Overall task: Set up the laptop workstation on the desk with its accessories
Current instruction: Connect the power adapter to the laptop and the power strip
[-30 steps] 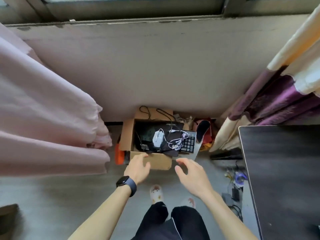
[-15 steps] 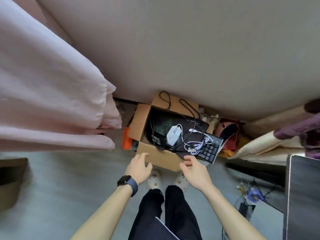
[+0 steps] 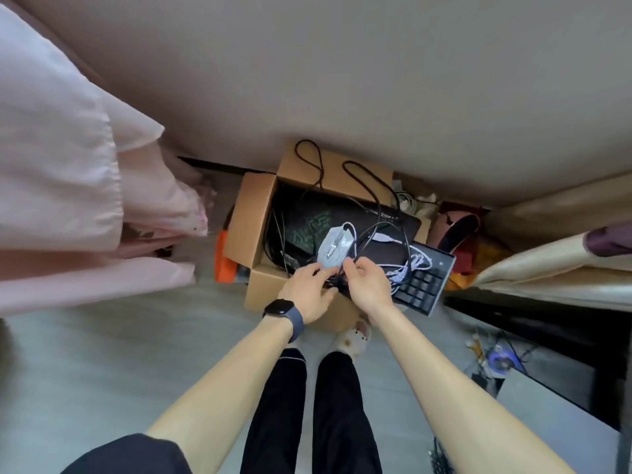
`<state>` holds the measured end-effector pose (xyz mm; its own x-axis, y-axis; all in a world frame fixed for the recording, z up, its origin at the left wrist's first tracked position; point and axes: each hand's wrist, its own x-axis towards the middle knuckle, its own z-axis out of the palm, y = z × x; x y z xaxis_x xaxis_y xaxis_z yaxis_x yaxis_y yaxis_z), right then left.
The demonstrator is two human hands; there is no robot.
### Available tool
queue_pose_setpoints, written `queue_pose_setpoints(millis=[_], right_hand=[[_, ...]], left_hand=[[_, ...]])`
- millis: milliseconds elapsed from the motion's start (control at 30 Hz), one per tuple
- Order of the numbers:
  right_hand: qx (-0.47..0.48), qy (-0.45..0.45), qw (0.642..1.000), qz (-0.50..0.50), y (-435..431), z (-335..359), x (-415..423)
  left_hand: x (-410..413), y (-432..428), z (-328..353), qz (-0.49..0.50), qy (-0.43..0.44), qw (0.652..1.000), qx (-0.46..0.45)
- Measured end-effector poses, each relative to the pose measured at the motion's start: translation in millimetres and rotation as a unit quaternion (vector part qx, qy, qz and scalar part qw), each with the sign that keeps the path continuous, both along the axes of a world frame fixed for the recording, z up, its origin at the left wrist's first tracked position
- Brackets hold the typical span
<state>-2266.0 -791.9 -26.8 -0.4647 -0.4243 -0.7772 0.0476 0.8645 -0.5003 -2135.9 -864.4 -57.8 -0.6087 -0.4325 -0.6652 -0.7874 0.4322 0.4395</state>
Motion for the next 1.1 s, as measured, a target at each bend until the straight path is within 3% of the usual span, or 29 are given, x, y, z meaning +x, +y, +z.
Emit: queue_pose_setpoints(millis=[133, 300, 633, 800, 933, 1100], right_hand=[[-0.016, 0.007, 1.000, 0.018, -1.3, 21.7, 2.6], [-0.050, -0.020, 0.997, -0.051, -15.3, 35.6, 6.5], [-0.146, -0.045, 0.984, -0.087, -52.1, 90.8, 20.9], [-0.210, -0.083, 0.962, -0.153, -76.8, 148.8, 4.9], [-0.255, -0.115, 0.943, -0.179, -92.6, 201.3, -7.7], [-0.291, -0.143, 0.931, -0.169, -90.0, 262.0, -21.4]], left_hand=[[2.1, -15.2, 13.3, -0.020, 0.036, 0.999, -0.011], [7.9, -34.6, 35.5, -0.038, 0.106, 0.990, -0.090], [23.5, -78.7, 95.7, 0.125, 0.148, 0.981, 0.001], [20.3, -82.2, 138.6, 0.100, 0.185, 0.977, 0.023], [6.6, -90.3, 180.7, 0.248, 0.259, 0.915, 0.183], [-8.7, -95.9, 248.8, 0.213, 0.312, 0.916, 0.136]])
